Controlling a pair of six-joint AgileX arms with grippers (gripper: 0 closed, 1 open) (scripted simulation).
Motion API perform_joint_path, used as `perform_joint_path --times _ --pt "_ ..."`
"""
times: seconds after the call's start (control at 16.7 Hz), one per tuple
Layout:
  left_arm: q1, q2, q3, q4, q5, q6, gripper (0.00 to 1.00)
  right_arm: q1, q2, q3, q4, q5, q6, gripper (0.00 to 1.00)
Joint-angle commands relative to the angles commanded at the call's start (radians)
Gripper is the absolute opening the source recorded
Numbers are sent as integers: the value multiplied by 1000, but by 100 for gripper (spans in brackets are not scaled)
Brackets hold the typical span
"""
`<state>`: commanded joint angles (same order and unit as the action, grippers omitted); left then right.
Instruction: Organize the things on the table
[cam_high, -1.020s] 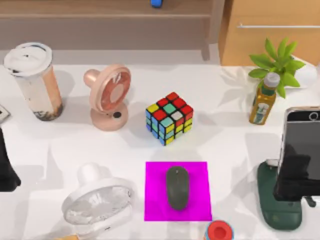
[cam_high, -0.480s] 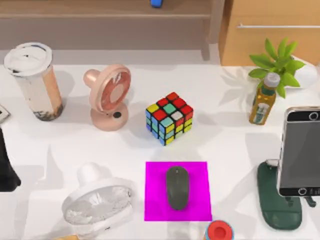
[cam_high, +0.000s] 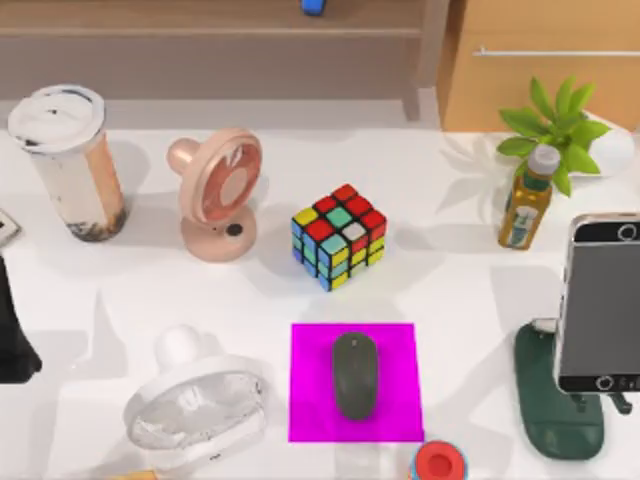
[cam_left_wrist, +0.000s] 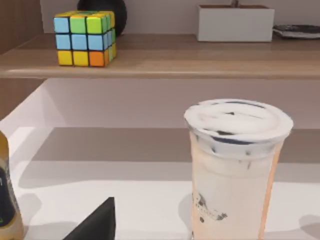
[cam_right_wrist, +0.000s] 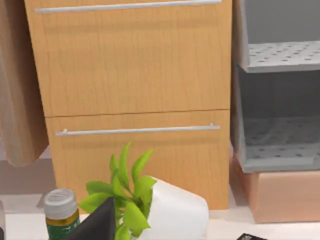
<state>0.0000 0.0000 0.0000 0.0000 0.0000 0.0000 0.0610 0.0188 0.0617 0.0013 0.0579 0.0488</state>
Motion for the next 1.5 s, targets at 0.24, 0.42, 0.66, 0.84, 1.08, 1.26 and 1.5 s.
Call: perform_joint_path --times 0.24,0.42,0.66,0.84,1.08,1.26,1.5 --pt "0 0 0 0 0 0 100 -61 -19 -62 -1 -58 -49 100" --pt "0 0 0 0 0 0 100 -61 -19 -62 -1 -58 -49 100" --pt "1 46 -1 52 23 -1 100 -61 -19 -62 -1 -58 -49 100" --pt "15 170 -5 179 65 2 100 -61 -19 -62 -1 -58 -49 100" --pt "48 453 -3 439 119 12 100 -61 -19 -62 -1 -58 -49 100" --pt "63 738 20 667 144 21 100 -61 -19 -62 -1 -58 -49 100" --pt "42 1170 95 975 141 28 100 -61 -19 -62 -1 -58 -49 100"
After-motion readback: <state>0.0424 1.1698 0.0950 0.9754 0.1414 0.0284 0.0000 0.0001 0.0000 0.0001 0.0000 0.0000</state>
